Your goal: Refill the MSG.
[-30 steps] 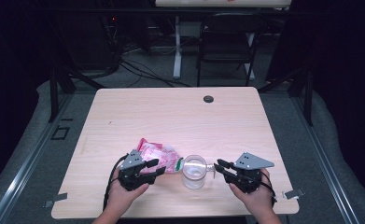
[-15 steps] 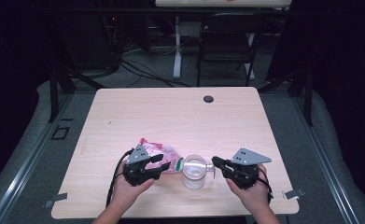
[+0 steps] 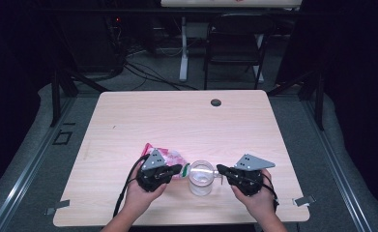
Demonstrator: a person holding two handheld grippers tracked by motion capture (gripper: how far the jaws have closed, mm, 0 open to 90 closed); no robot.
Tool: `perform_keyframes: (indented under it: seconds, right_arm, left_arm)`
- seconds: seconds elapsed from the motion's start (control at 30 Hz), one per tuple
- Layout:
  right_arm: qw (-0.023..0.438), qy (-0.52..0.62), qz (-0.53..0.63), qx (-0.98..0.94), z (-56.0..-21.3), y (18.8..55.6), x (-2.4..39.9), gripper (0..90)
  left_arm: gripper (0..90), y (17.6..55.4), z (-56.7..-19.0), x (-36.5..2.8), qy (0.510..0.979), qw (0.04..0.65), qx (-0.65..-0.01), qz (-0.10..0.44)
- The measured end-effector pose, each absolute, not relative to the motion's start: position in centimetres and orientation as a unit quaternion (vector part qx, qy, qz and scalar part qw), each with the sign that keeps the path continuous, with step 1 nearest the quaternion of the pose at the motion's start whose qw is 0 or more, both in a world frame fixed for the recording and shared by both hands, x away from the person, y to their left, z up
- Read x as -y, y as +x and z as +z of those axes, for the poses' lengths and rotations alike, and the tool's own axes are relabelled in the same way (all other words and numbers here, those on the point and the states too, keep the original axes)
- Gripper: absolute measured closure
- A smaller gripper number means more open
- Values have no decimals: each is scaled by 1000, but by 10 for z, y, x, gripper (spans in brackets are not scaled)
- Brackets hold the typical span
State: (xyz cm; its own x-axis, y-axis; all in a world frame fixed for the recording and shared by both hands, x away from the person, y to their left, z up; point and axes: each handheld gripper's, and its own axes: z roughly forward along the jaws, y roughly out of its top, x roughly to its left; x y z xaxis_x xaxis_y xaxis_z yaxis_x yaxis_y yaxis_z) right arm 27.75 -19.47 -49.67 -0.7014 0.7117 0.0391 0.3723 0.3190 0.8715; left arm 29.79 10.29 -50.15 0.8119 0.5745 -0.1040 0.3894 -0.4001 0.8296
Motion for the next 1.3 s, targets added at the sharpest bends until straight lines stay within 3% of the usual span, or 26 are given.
perform_keyframes:
  seconds: [0.9,1.1,1.3]
  right_arm:
    - [186,335,470,-795,-505,275,192,900]
    - [205,345,470,-786,-503,273,193,808]
    - [186,363,476,-779,-507,276,197,788]
  left_arm:
    - [900,294,-521,-90,850,443,-273,86]
    - [900,294,-522,-90,850,442,-273,83]
    - [900,294,-524,-89,851,441,-273,79]
